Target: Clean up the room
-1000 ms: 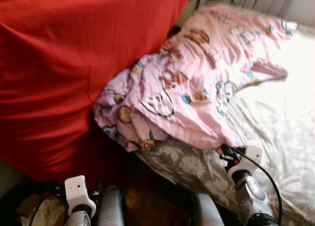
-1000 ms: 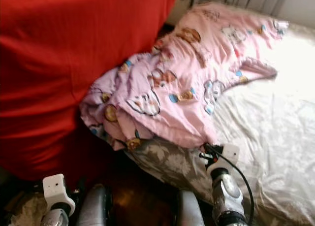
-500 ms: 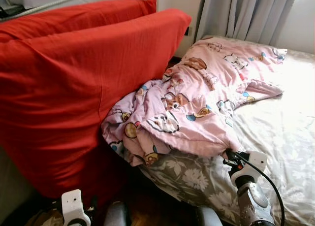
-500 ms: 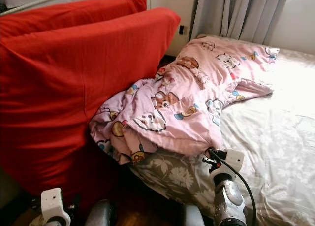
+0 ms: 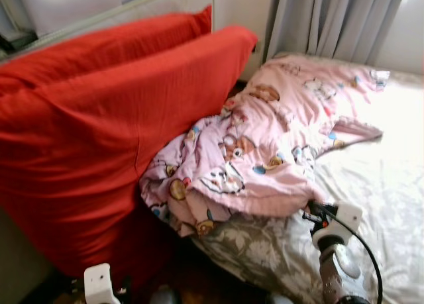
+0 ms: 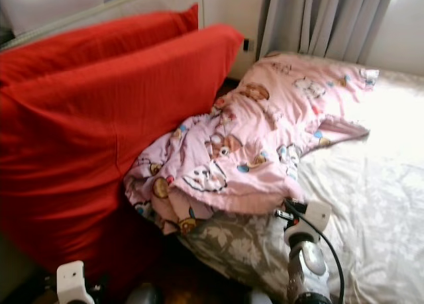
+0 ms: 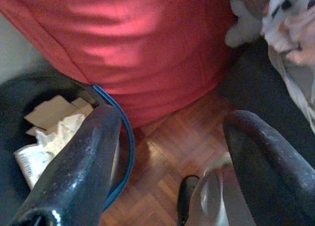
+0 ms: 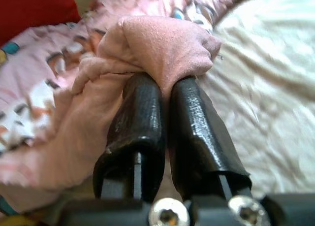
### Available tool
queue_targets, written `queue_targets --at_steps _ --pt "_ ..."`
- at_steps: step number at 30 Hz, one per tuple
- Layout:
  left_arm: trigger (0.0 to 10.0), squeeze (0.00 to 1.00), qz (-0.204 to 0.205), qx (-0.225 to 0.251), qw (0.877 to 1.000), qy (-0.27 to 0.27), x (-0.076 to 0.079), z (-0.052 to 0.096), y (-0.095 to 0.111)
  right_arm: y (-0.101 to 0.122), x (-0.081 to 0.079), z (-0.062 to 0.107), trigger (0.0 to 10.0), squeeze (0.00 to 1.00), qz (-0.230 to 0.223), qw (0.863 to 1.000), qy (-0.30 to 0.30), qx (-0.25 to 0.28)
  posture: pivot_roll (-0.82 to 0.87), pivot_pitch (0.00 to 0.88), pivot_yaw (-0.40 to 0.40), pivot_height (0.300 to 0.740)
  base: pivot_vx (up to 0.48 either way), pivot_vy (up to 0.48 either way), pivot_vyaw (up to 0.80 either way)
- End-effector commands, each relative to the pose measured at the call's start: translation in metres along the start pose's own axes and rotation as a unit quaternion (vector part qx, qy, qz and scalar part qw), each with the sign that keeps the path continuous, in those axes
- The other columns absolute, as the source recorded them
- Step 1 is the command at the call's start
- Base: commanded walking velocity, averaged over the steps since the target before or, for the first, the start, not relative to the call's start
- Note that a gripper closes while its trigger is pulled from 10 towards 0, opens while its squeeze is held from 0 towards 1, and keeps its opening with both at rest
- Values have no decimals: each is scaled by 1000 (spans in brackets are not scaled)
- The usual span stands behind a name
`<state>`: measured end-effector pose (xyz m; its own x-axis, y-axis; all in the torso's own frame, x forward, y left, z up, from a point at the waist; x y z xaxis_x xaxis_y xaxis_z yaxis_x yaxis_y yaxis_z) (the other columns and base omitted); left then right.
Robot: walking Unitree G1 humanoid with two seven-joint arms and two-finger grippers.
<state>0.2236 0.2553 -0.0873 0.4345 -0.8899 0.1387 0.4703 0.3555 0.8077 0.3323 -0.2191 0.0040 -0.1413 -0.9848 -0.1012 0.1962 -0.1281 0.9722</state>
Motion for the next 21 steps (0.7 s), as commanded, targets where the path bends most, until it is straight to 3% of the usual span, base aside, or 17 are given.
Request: queue_targets --at_steps 1,10,13,21 --pt "10000 0 -12 -9 1000 0 -3 0 -3 3 -1 -2 10000 0 12 1000 0 5 -35 0 16 730 0 0 0" --pt "10000 0 -18 -31 999 -2 0 3 -15 2 -1 1 10000 0 32 999 5 7 -54 0 13 740 0 0 0" --pt "10000 0 -23 -45 999 -6 2 4 -22 0 2 2 10000 0 63 998 -6 0 -58 0 14 740 0 0 0" --pt "10000 0 -22 -49 999 -9 3 5 -24 3 3 3 10000 0 66 998 -9 10 -58 0 11 740 0 0 0"
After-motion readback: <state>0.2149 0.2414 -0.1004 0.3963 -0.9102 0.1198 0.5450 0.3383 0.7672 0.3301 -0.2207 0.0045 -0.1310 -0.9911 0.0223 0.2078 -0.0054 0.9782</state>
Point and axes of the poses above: a point about 5 cm out from each wrist's last joint towards the gripper, its own z axis pointing back from the gripper into the wrist, its own y axis along the axis of the wrist's last joint, x = y × z, the point moved 5 cm from there along -z, pointing out of the wrist towards the gripper, and after that the axes turned 12 degrees about z, right-handed, at the moved point
